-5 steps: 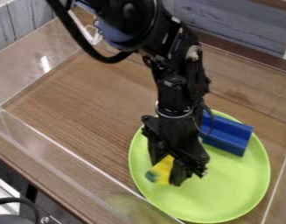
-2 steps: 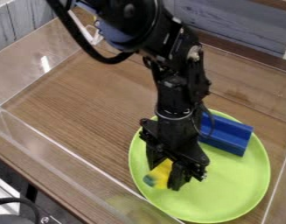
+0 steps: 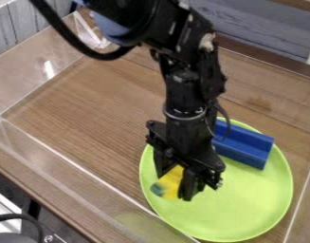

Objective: Remove the banana from inside the green plate and put it on the table

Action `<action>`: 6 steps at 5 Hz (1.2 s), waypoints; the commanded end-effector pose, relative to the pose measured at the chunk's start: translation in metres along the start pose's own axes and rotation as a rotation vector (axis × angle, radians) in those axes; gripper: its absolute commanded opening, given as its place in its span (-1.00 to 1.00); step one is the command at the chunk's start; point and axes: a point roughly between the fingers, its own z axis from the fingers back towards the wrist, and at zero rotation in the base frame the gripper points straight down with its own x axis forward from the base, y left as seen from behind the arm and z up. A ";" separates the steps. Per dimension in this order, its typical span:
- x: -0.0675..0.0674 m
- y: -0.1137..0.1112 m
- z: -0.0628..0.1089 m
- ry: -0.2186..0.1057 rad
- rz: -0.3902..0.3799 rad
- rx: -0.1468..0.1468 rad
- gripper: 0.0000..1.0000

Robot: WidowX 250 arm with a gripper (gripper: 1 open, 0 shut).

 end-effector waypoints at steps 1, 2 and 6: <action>0.003 0.004 0.019 -0.052 0.012 0.004 -1.00; -0.001 0.009 0.030 -0.066 0.025 0.006 -1.00; -0.027 0.087 0.048 -0.113 0.144 0.027 -1.00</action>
